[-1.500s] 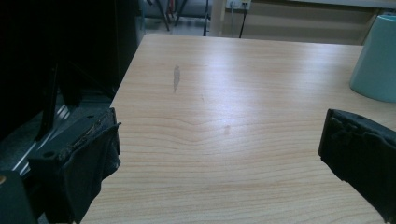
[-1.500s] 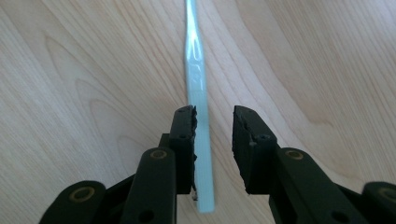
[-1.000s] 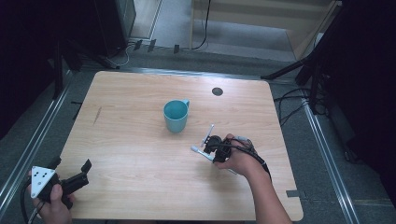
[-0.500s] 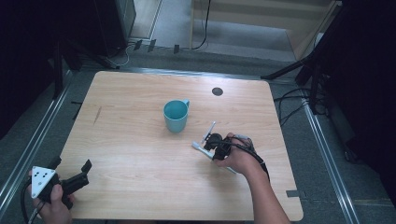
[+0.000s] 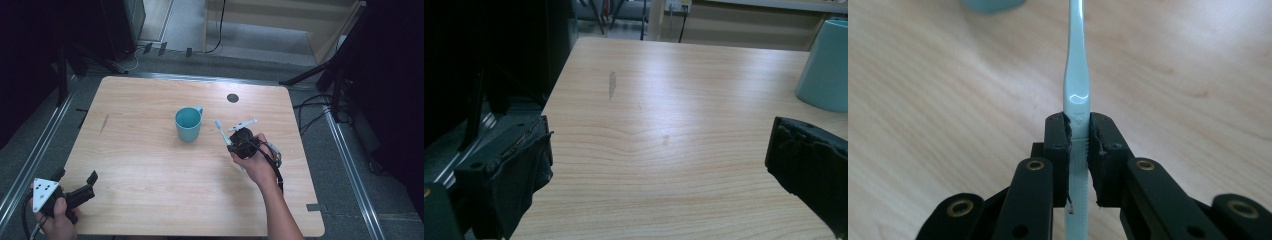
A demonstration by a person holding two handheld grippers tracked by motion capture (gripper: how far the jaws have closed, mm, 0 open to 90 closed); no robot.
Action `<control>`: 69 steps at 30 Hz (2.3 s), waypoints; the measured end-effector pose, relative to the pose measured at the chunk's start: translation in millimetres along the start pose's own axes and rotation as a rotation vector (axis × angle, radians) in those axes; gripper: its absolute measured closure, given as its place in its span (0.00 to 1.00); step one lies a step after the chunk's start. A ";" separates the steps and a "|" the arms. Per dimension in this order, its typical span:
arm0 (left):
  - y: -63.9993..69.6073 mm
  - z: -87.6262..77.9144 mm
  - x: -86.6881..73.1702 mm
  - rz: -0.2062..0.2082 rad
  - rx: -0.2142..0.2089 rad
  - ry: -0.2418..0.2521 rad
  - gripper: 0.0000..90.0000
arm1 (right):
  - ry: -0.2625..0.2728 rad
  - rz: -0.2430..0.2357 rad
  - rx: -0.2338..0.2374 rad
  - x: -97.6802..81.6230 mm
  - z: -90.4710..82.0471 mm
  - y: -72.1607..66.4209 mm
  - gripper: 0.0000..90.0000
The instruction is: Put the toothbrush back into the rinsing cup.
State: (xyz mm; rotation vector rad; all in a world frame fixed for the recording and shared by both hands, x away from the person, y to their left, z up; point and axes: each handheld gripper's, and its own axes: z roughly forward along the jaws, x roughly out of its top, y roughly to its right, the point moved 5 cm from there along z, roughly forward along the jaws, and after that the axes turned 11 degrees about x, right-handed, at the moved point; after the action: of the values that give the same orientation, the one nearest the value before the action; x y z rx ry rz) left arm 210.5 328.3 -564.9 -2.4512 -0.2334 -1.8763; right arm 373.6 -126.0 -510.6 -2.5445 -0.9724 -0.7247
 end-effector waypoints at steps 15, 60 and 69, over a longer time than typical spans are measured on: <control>-1.1 0.0 0.1 -0.008 -0.003 -0.001 0.00 | 0.467 0.076 -0.030 35.9 -24.8 0.8 0.89; -3.5 -0.2 0.5 -0.036 -0.010 0.002 0.00 | 0.822 -0.012 0.083 106.8 27.4 -56.8 0.89; -4.0 -0.4 0.5 -0.034 -0.011 0.001 0.00 | 0.756 -0.009 0.091 95.7 50.4 -62.7 0.89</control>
State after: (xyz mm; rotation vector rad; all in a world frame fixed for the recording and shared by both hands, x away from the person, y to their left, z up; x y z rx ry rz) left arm 209.7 332.3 -564.5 -2.4692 -0.2680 -1.8965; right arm 409.0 -7.7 -491.0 -1.9117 -0.7176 -1.4503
